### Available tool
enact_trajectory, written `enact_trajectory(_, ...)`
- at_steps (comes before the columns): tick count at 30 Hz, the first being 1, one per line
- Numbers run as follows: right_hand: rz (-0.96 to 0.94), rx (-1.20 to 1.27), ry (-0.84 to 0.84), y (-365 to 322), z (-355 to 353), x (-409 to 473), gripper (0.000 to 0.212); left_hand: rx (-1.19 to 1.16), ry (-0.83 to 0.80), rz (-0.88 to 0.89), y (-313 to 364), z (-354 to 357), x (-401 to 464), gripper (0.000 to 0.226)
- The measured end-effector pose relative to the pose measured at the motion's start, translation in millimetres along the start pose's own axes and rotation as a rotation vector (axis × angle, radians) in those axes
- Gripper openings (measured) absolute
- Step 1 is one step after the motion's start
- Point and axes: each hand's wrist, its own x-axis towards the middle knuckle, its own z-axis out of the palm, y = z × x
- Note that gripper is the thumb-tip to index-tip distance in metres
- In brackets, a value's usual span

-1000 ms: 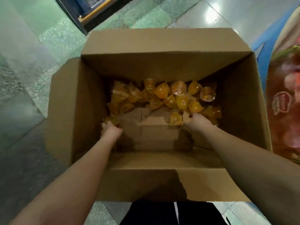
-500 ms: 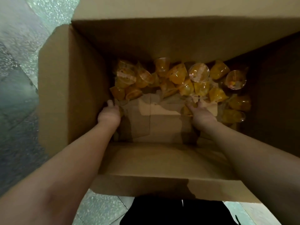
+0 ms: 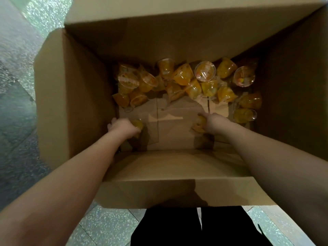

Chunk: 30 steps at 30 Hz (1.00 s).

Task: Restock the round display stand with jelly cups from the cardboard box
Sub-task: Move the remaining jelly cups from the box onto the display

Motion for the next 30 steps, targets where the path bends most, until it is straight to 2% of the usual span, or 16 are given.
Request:
enact_trajectory(4,-0.058,0.337,0.055,25,-12,-47,0.064,-0.666,-0.125,0.028,26,-10,-55,0.059)
enact_trajectory(6,-0.103,0.528,0.077,43,-21,-81,0.061,-0.876,-0.172,0.040,47,-12,-90,0.054)
enact_trajectory(8,-0.151,0.665,0.101,66,-29,-117,0.060,-1.050,-0.297,0.082,73,-14,-129,0.039)
enact_trajectory(9,-0.173,0.726,0.118,79,-32,-135,0.060,-1.087,-0.356,0.111,86,-13,-147,0.038)
enact_trajectory(11,-0.204,0.899,0.138,111,-30,-169,0.061,-1.084,-0.416,0.175,115,-9,-182,0.044)
enact_trajectory(14,-0.266,1.164,0.167,164,-22,-215,0.060,-1.003,-0.434,0.300,161,0,-236,0.029)
enact_trajectory(16,-0.290,1.270,0.216,201,-17,-246,0.054,-0.949,-0.514,0.342,193,9,-270,0.033)
enact_trajectory(18,-0.286,1.301,0.287,238,-9,-273,0.049,-0.930,-0.575,0.355,222,21,-298,0.045)
enact_trajectory(21,-0.261,1.346,0.364,295,13,-305,0.047,-0.863,-0.570,0.382,267,42,-337,0.050)
enact_trajectory(23,-0.259,1.421,0.394,328,29,-324,0.051,-0.804,-0.556,0.400,296,57,-366,0.045)
enact_trajectory(26,-0.246,1.513,0.447,366,52,-357,0.047,-0.684,-0.536,0.413,339,81,-409,0.035)
enact_trajectory(30,-0.219,1.614,0.492,410,82,-383,0.049,-0.593,-0.513,0.454,387,116,-442,0.038)
